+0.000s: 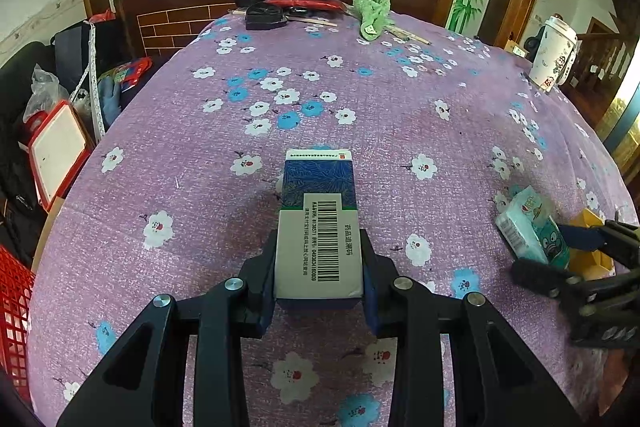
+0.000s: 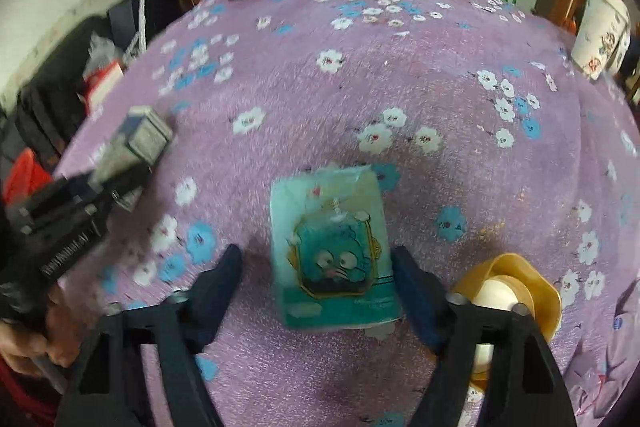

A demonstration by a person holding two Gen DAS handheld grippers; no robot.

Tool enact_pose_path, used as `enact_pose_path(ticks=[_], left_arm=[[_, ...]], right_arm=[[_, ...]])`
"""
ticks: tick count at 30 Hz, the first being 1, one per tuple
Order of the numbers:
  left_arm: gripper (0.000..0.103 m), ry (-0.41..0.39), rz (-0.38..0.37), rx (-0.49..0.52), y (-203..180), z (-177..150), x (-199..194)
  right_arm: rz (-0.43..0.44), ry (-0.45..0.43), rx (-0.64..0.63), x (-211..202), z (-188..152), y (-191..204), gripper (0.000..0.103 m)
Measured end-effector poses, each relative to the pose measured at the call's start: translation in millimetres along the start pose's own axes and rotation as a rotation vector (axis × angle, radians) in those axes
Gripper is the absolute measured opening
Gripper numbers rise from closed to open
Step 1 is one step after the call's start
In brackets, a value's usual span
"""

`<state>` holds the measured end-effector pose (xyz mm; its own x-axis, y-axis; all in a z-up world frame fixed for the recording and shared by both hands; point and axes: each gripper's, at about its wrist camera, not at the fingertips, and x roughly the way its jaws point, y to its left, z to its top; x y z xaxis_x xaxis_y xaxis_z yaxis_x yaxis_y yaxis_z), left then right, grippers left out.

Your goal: Collect trash

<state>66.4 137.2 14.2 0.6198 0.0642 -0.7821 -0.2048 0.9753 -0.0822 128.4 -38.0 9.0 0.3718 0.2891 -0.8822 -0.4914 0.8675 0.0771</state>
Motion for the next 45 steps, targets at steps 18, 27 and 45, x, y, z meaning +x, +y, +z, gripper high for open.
enact_pose_path(ticks=[18, 27, 45], left_arm=[[0.033, -0.081, -0.014, 0.043, -11, 0, -14], [0.033, -0.084, -0.013, 0.05, -13, 0, -15], [0.033, -0.081, -0.011, 0.053, -12, 0, -14]], right_arm=[[0.046, -0.242, 0.082, -43, 2, 6, 0.035], [0.032, -0.222, 0.085, -34, 6, 5, 0.035], [0.029, -0.212, 0.081, -32, 5, 4, 0.035]])
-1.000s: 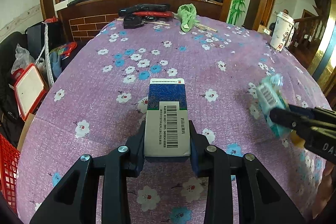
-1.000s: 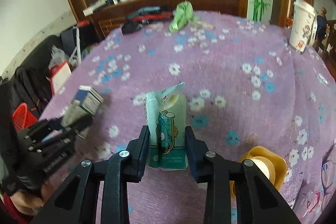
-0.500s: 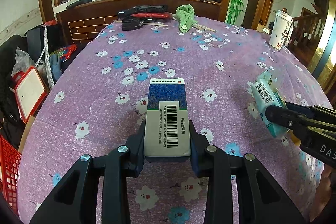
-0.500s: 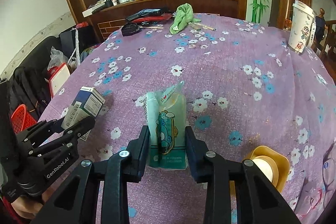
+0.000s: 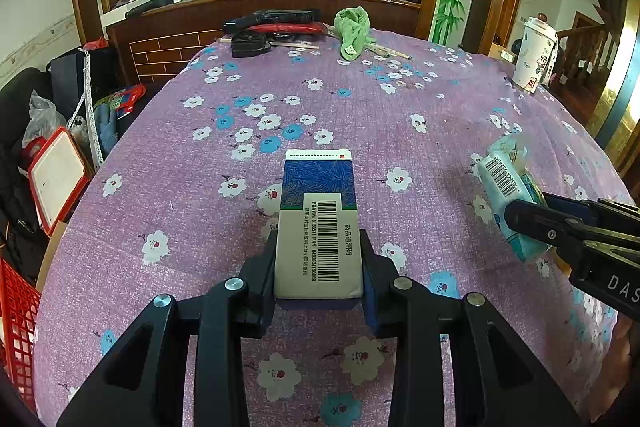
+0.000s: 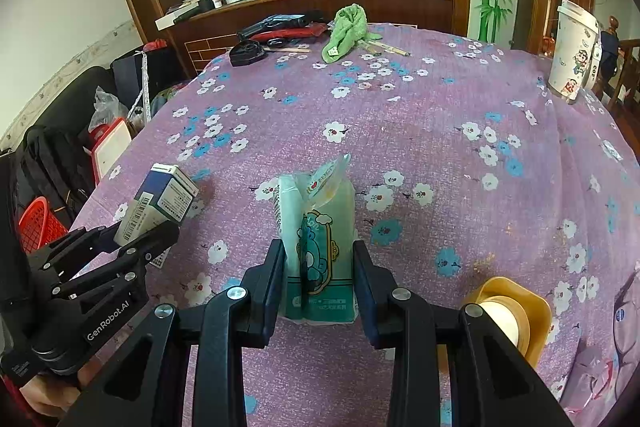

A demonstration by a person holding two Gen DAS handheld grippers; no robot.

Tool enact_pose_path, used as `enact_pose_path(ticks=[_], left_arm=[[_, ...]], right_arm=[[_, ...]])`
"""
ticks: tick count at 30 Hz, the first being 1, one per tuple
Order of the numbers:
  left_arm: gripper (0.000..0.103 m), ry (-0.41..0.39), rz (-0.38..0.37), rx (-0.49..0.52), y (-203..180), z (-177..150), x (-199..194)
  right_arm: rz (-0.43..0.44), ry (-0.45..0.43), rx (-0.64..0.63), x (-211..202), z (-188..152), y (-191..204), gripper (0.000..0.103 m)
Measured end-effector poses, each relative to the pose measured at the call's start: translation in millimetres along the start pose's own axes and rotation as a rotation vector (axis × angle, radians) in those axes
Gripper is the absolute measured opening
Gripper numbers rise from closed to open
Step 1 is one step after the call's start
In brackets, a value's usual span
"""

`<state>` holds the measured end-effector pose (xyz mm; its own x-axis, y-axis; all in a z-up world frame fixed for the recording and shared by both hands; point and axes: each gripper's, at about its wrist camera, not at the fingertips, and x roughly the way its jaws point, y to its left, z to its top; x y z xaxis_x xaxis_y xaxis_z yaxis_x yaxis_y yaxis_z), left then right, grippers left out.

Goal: Collect trash
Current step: 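Lift the box and teal packet off the table with both grippers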

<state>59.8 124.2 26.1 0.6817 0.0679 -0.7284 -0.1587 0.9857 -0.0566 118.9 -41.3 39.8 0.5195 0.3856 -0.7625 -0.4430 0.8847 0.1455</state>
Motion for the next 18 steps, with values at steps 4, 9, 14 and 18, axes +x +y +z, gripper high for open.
enact_pose_path(ticks=[4, 9, 14, 18], left_arm=[[0.033, 0.0, 0.0, 0.0, 0.0, 0.1, -0.1], [0.033, -0.002, 0.0, 0.0, -0.3, 0.3, -0.2], [0.033, -0.006, -0.005, 0.002, -2.7, -0.2, -1.0], [0.033, -0.009, -0.009, 0.003, -3.6, 0.0, -2.1]], right_arm=[[-0.001, -0.001, 0.0, 0.0, -0.1, -0.4, 0.035], [-0.001, -0.001, 0.0, -0.1, -0.2, -0.5, 0.035], [-0.004, -0.006, 0.0, -1.3, 0.3, -1.5, 0.035], [-0.006, -0.009, 0.001, -1.8, 0.8, -2.4, 0.035]])
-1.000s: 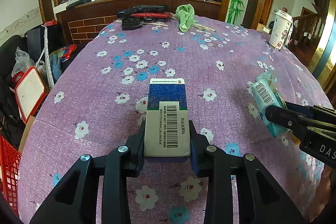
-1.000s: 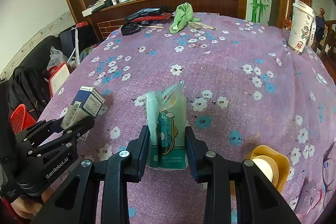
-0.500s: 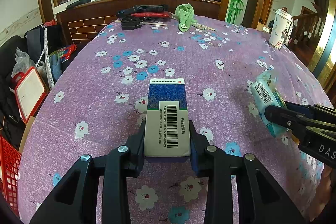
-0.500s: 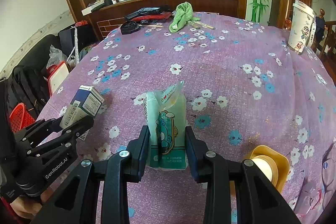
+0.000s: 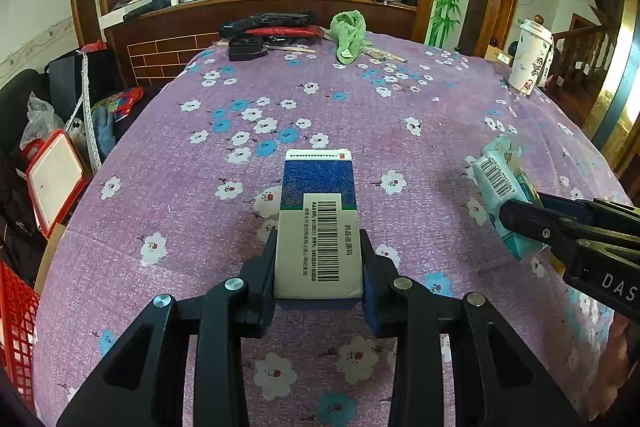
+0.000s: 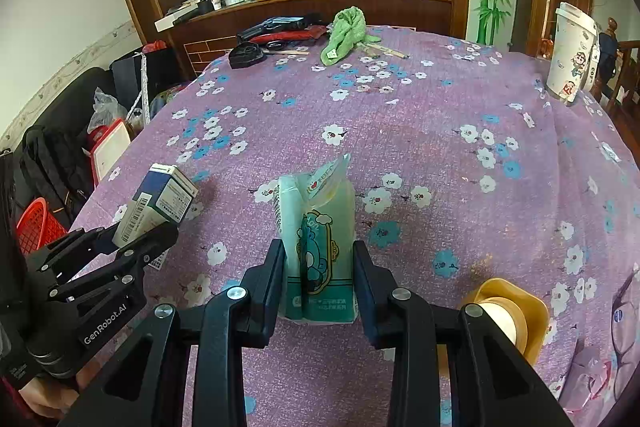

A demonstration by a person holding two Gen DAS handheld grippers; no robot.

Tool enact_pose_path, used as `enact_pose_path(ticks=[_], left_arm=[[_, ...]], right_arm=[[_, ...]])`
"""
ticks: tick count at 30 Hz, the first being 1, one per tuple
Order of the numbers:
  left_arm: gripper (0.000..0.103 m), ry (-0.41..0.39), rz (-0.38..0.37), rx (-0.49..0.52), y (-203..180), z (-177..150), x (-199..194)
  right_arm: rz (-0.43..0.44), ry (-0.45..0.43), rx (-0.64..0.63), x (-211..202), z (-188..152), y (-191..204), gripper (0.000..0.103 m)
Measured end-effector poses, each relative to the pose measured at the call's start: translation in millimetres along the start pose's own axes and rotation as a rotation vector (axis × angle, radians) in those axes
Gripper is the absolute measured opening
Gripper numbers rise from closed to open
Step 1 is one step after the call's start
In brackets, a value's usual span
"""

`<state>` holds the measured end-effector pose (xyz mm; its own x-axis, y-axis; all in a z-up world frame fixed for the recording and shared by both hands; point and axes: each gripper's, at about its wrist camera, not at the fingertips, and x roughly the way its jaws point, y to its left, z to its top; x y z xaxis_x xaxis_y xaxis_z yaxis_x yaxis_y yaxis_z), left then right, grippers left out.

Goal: Collect trash
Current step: 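Lift the box and teal packet off the table with both grippers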

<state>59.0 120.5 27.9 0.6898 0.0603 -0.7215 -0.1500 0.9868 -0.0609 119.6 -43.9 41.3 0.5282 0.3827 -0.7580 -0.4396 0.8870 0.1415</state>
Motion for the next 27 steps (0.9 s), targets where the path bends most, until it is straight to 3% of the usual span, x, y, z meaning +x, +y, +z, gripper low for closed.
enact_pose_path(ticks=[18, 27], left_arm=[[0.033, -0.021, -0.017, 0.004, -2, 1, -9], [0.033, -0.052, -0.037, 0.055, -16, -3, -45]], right_arm=[[-0.008, -0.026, 0.06, -10, 6, -9, 0.035], [-0.029, -0.065, 0.081, -56, -5, -4, 0.035]])
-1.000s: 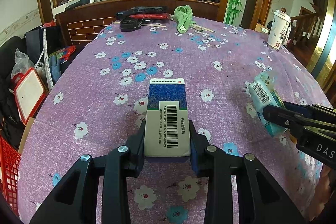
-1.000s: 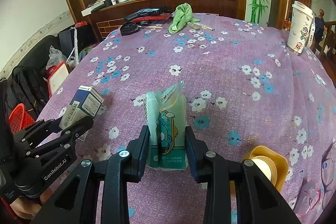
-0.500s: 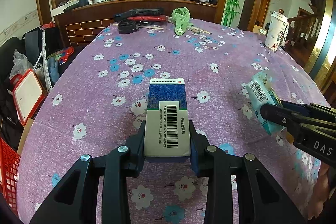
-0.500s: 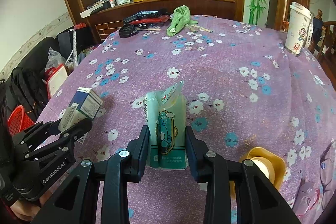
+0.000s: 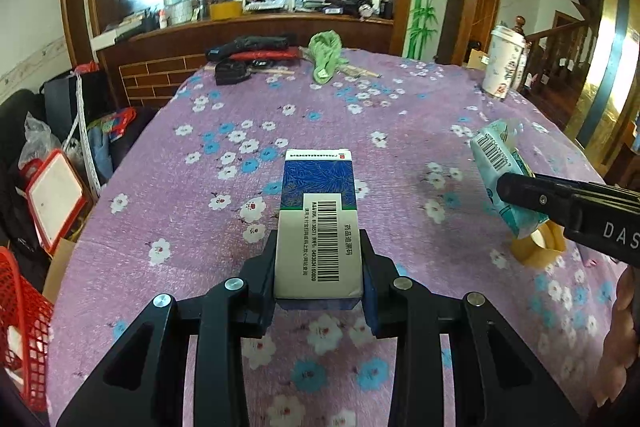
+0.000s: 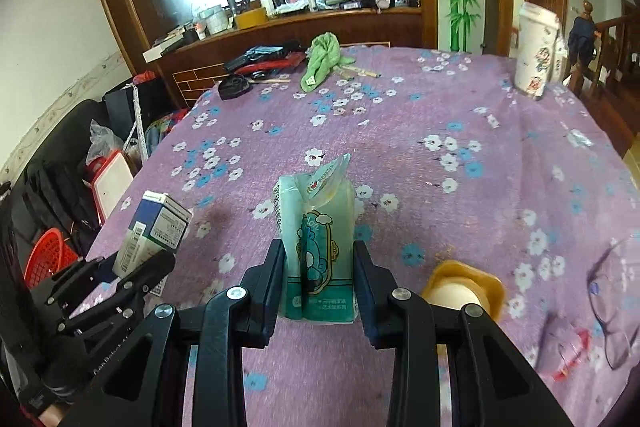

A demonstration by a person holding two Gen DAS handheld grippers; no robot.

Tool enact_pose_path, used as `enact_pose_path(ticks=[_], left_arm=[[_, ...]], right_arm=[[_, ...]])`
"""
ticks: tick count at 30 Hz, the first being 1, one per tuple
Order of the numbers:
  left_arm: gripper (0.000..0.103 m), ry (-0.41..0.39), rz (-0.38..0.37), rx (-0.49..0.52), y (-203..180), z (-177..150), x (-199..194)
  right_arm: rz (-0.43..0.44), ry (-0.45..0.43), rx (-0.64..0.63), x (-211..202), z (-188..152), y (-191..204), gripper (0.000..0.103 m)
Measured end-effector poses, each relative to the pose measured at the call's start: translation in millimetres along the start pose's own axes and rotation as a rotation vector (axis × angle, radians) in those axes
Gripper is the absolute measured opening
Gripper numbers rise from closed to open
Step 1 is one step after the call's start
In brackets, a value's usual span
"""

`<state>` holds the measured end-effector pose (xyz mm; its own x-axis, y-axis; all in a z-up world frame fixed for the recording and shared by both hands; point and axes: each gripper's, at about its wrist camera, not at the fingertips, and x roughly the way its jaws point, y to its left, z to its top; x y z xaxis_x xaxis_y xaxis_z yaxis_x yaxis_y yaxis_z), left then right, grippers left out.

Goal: Collect trash
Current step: 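Lift the box and teal packet off the table with both grippers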

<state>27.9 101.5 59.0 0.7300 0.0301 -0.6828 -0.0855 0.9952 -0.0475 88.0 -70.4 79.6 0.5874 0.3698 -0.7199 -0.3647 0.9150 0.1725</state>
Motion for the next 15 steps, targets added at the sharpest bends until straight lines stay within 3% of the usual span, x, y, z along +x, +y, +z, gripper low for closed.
enact_pose_path(ticks=[15], left_arm=[[0.033, -0.054, -0.012, -0.005, 7, -38, -78]], right_arm=[[0.022, -0.034, -0.024, -58, -58, 29, 0.035]])
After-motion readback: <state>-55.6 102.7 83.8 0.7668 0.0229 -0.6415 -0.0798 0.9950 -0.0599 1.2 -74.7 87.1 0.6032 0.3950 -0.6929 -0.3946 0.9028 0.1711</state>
